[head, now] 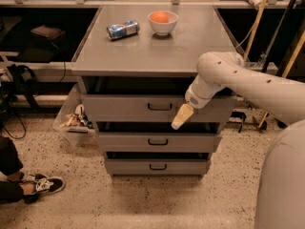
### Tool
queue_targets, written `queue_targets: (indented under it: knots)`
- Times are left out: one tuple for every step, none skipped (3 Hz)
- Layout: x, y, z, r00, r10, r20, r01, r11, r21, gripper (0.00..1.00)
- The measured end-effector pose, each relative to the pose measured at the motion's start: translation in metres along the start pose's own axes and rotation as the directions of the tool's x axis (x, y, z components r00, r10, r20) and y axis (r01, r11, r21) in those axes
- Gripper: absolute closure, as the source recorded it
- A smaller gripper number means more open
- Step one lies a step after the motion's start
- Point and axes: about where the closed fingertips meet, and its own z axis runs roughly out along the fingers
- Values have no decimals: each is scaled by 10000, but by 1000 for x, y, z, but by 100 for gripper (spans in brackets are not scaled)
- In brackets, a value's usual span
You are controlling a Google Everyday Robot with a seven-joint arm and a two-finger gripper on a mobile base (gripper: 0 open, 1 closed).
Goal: Open top drawer
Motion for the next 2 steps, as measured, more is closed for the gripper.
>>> queue_targets:
  knots:
    - [0, 0, 0, 10000, 0, 0, 0, 10000, 0, 19]
    - [0, 0, 0, 10000, 0, -1, 0, 10000, -1, 42]
